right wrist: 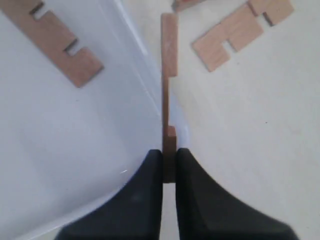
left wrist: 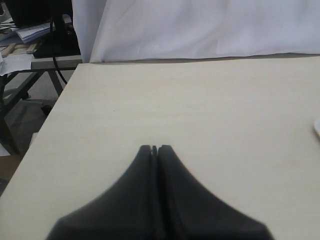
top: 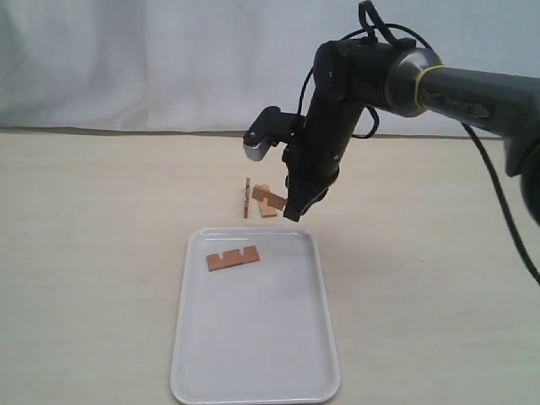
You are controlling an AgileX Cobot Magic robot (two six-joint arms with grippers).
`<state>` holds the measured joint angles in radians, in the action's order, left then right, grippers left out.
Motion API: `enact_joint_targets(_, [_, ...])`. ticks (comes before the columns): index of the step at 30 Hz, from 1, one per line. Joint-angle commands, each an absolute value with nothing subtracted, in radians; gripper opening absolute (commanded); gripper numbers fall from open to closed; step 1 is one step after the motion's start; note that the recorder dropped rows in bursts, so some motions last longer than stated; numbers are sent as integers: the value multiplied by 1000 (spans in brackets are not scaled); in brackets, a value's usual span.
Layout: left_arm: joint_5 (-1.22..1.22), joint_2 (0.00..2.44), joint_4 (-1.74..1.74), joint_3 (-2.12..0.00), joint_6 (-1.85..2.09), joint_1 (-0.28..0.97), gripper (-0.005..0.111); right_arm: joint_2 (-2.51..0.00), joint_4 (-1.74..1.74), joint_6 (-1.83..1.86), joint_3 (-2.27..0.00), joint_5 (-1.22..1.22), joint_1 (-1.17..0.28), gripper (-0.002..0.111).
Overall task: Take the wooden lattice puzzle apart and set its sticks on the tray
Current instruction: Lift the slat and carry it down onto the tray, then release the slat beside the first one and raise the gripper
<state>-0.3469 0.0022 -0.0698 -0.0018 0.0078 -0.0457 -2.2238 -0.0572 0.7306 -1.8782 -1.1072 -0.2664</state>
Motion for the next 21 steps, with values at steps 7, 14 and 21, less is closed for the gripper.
enact_joint_targets(7, [-332, 0, -69, 0, 7, -46, 0, -1986, 20, 657, -1449, -851, -416, 5])
enact_joint_targets(14, [-332, 0, -69, 0, 7, -46, 0, -1993, 320, 505, -1307, -689, -615, 5])
enact_joint_targets(21, [-332, 0, -69, 0, 7, -46, 0, -2046, 670, 180, -1307, -660, -677, 5])
